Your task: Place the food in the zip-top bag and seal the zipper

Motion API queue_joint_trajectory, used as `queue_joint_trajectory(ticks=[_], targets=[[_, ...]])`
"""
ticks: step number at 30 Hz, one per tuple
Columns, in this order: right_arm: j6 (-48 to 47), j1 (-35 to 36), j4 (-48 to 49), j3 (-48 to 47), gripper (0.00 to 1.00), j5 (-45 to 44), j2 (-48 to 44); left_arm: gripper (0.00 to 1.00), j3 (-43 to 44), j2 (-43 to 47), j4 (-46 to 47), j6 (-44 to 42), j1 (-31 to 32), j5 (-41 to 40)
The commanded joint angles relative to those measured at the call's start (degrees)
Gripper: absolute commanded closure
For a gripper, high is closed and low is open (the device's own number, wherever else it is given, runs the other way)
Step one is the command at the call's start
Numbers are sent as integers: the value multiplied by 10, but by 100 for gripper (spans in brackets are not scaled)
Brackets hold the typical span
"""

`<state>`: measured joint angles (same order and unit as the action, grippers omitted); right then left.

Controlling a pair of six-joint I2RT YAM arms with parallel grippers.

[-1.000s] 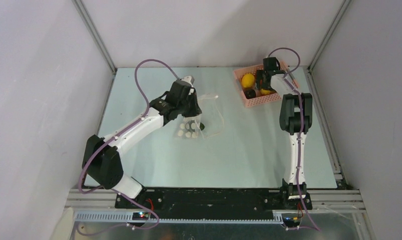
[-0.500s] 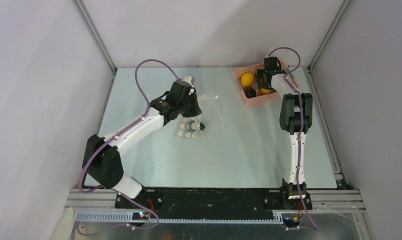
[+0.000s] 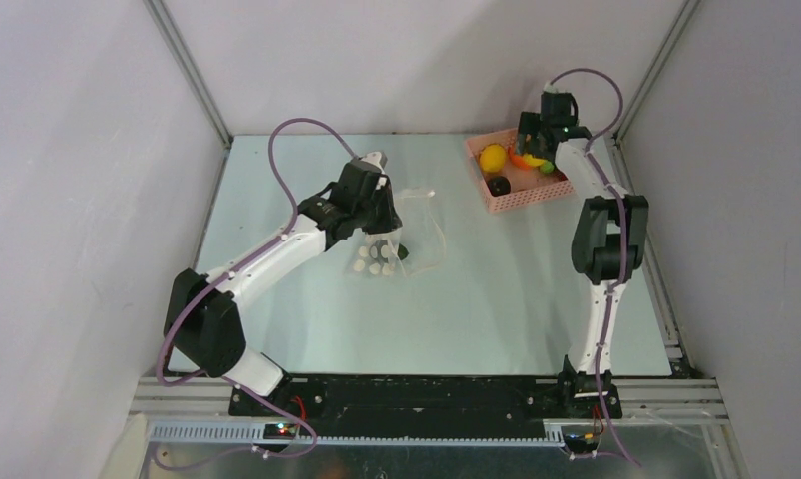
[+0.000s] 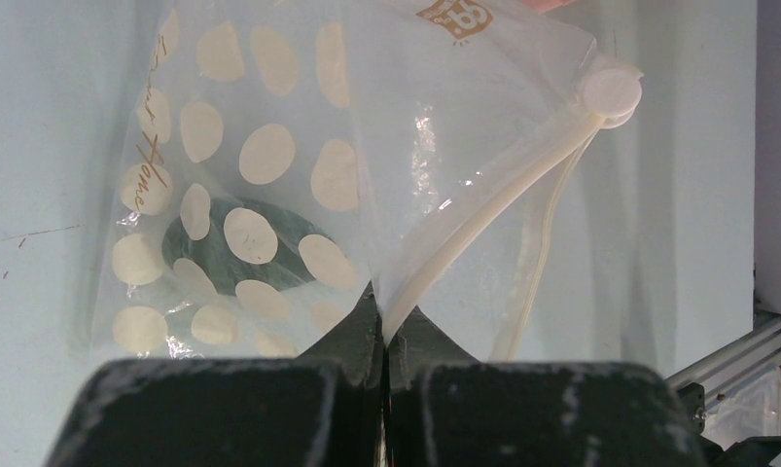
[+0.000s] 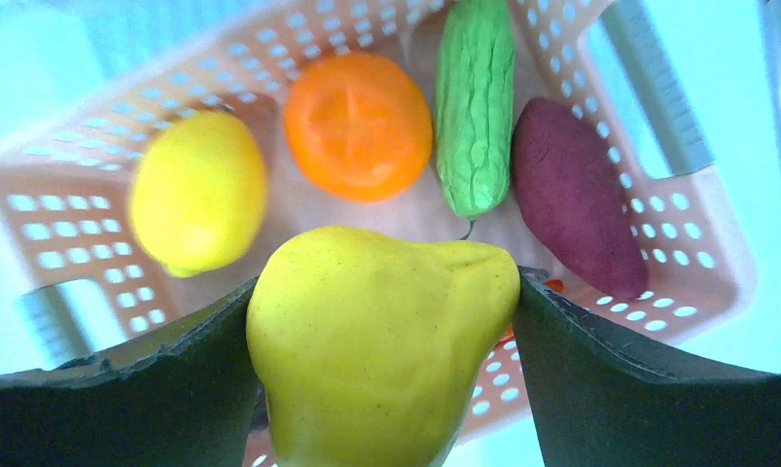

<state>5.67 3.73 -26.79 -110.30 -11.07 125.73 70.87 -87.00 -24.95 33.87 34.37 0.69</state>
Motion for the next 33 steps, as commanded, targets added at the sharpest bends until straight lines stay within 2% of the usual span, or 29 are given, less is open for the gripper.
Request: queue_joint_trajectory(ticks=[1, 8, 11, 19, 22, 24, 25, 27, 29, 33], targets=[[24, 1, 27, 13, 75, 33, -96, 100, 12, 27, 5, -10, 2, 4], [65, 5, 41, 75, 76, 109, -188, 100, 14, 28, -2, -11, 2, 3], [92, 10, 50, 118, 76, 193, -247, 100, 14, 33, -5, -12, 2, -1], [136, 63, 181, 295, 77, 490, -408, 100, 12, 42, -8, -9, 2, 1], [88, 118, 203, 345, 77, 619, -457, 100, 12, 45, -11, -9, 2, 3], [8, 159, 169, 357, 76, 684, -477, 100, 10, 48, -13, -8, 1, 10], [-65, 173, 118, 358, 76, 700, -480, 100, 9, 52, -10, -8, 2, 18], [-150, 216, 55, 362, 76, 709, -486, 100, 4, 58, -5, -6, 2, 29], [-189, 245, 22, 363, 76, 704, -476, 100, 1, 62, -9, -6, 2, 33], [-179, 266, 12, 364, 79, 701, -445, 100, -3, 69, -26, -7, 2, 22]])
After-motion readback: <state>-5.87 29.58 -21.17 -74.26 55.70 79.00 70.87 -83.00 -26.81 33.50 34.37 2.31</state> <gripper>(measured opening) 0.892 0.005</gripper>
